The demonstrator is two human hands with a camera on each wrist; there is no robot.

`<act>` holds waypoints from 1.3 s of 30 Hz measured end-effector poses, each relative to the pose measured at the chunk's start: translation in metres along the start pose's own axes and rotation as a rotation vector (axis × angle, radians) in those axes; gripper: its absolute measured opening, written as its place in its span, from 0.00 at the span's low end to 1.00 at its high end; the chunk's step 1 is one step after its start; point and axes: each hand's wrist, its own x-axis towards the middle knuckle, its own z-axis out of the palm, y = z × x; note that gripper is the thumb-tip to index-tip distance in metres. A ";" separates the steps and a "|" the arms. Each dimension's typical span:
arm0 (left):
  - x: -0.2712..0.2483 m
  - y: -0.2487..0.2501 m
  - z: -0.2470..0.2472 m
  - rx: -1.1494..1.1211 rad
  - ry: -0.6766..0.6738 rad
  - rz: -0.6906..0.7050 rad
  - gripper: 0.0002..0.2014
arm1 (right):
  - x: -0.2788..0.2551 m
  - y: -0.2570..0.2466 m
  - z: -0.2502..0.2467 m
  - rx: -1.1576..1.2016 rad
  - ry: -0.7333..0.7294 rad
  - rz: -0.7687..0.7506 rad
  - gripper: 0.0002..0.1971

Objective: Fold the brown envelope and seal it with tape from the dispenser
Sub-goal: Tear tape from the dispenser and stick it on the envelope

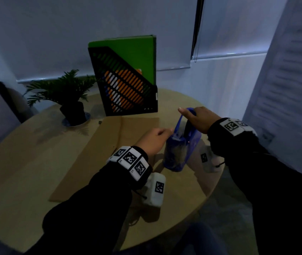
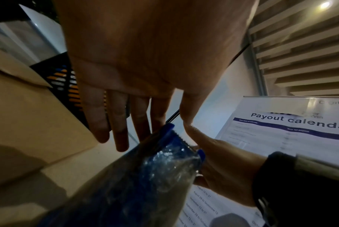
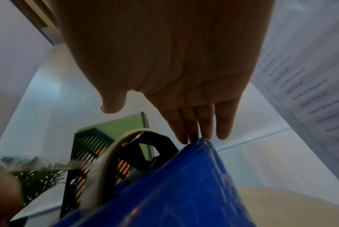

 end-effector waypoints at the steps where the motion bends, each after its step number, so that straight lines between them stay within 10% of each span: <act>1: 0.002 0.001 0.002 -0.020 -0.008 -0.017 0.21 | 0.003 0.001 0.001 0.019 -0.005 -0.010 0.31; 26: 0.012 0.011 0.021 -0.539 0.047 -0.291 0.09 | 0.029 0.019 0.011 -0.118 -0.025 -0.044 0.44; 39: 0.010 0.020 0.015 -0.511 0.051 -0.242 0.06 | 0.023 0.017 0.006 -0.095 -0.032 -0.047 0.34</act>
